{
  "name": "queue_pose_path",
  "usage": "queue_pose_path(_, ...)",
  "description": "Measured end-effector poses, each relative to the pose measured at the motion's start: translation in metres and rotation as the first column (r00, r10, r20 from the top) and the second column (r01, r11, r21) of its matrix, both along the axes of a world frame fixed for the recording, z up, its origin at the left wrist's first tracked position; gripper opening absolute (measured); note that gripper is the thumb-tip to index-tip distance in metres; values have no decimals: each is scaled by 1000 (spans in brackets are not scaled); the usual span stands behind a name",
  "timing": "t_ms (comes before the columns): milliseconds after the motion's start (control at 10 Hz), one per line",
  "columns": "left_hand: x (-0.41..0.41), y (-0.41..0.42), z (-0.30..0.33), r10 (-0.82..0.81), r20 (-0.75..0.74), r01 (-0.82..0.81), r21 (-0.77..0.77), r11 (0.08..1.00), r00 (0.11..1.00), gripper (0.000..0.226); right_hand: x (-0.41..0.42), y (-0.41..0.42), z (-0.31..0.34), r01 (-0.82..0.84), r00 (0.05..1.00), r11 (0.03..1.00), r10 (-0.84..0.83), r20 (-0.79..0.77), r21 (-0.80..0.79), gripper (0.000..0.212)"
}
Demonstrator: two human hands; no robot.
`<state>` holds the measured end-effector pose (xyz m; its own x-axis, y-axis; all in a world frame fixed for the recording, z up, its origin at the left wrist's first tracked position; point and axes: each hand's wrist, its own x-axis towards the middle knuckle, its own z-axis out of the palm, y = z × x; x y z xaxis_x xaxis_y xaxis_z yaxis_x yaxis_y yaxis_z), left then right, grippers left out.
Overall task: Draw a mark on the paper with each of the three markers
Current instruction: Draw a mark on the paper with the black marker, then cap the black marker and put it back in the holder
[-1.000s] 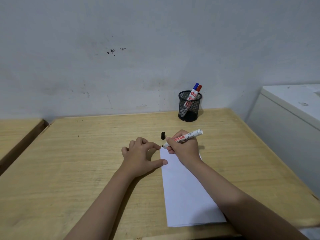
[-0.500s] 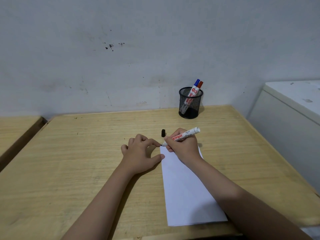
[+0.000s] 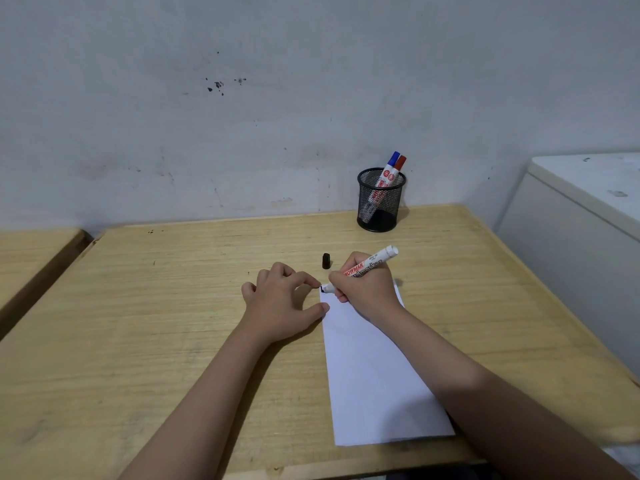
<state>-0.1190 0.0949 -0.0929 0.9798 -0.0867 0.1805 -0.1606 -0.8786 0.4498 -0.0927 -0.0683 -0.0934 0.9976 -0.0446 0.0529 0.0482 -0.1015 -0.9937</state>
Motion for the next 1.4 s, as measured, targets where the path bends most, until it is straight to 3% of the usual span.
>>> queue_pose_path(300, 1, 0, 0, 1, 3, -1, 11, 1000, 1000, 43, 0, 0, -1, -7, 1000, 1000, 7, 4, 0, 21)
queue_pose_path(400, 1, 0, 0, 0, 7, 0, 21, 1000, 1000, 42, -1, -1, 0, 63, 998, 997, -64, 9, 48, 26)
queue_pose_path(600, 3, -2, 3, -2, -47, 1, -18, 1000, 999, 43, 0, -8, 7, 181, 983, 912, -159, -90, 369, 18)
queue_pose_path(700, 12, -7, 13, 4, -69, -15, -153, 988, 998, 46, 0, -10, 8, 192, 980, 861, -140, -144, 471, 19)
queue_pose_path(800, 28, -18, 23, 13, -7, -14, -219, 976, 1000, 40, -1, -12, 11, 191, 978, 792, -103, -182, 579, 18)
queue_pose_path(900, 44, -33, 30, -23, -13, 21, -137, 990, 1000, 31, -1, -15, 16, 216, 969, 718, -76, -234, 662, 15)
queue_pose_path(1000, 53, -40, 31, -57, -45, 47, -194, 980, 997, 18, -2, -16, 23, 245, 964, 686, -94, -250, 685, 11)
queue_pose_path(1100, 49, -37, 36, 4, -55, -31, -497, 867, 998, 10, -2, -20, 33, 256, 965, 728, -154, -212, 636, 10)
queue_pose_path(1200, 40, -31, 46, -13, -80, -52, -756, 653, 997, 7, -3, -26, 46, 233, 972, 814, -215, -97, 532, 13)
queue_pose_path(1300, 26, -26, 58, -105, -62, -13, -907, 421, 993, 7, -9, -30, 59, 171, 975, 875, -217, 52, 452, 21)
queue_pose_path(1400, 13, -28, 65, -168, -53, 4, -948, 317, 984, 9, -17, -30, 69, 127, 969, 903, -201, 143, 410, 19)
